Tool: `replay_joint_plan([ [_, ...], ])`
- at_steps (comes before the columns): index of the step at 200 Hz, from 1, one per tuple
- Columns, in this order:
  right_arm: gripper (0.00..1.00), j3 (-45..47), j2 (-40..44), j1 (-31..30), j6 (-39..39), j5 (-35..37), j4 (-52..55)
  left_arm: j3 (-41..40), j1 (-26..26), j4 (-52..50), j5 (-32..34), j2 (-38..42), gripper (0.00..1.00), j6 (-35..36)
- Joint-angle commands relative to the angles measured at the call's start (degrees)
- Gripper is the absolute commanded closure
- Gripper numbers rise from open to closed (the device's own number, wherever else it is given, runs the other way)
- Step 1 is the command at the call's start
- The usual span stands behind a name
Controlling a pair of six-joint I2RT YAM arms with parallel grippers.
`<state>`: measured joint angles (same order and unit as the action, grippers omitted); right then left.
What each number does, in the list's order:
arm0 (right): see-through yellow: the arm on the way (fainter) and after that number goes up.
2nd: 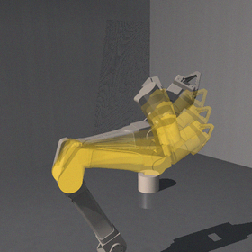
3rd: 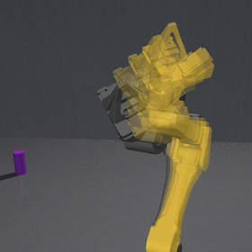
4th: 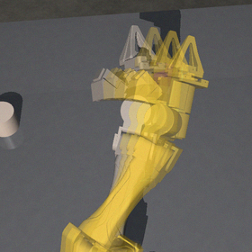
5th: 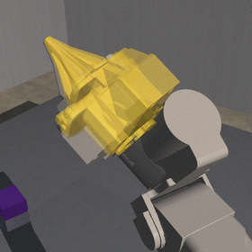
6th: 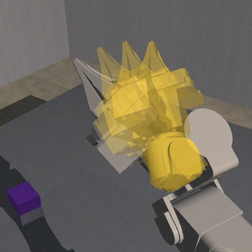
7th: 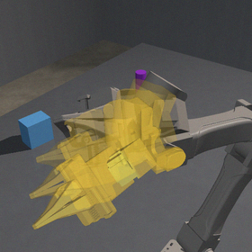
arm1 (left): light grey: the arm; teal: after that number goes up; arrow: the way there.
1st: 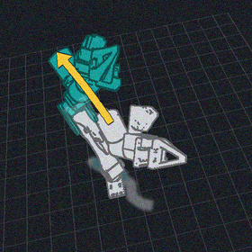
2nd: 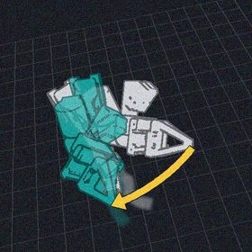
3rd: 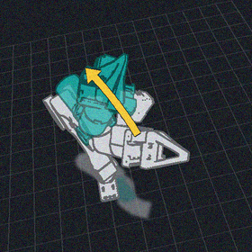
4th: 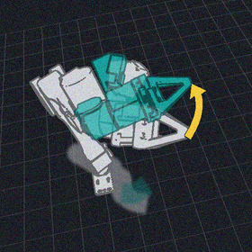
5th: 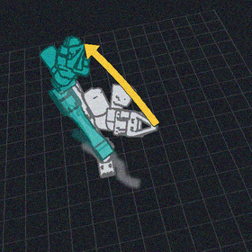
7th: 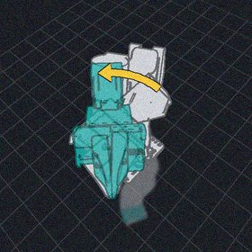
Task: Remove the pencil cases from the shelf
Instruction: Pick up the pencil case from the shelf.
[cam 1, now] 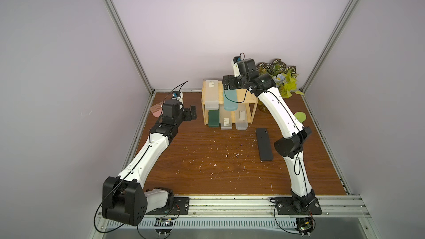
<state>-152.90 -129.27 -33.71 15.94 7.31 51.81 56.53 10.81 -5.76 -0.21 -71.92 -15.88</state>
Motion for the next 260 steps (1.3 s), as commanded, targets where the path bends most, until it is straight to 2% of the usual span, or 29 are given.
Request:
replay_joint_plan([
  [1,0.01,0.89,1.54,-0.61,1.06,0.34,1.80,1.08,0.29,-1.33,1.07,-0.23,0.00,0.32],
  [92,0.01,5.13,-0.42,-1.62,1.07,1.52,1.29,-1.17,0.35,0.33,0.47,-0.32,0.00,0.17],
  [219,0.01,4.63,-4.45,-1.44,1.67,3.66,1.30,-1.77,0.35,0.66,1.00,-1.21,0.00,1.47],
  [231,0.05,4.62,-4.50,-1.39,1.72,3.83,1.28,-1.75,0.29,0.64,1.09,-1.21,0.00,1.62],
  [260,0.23,4.32,-4.03,-1.42,1.80,4.28,1.61,-1.68,0.35,0.56,1.17,-1.34,0.00,1.65],
])
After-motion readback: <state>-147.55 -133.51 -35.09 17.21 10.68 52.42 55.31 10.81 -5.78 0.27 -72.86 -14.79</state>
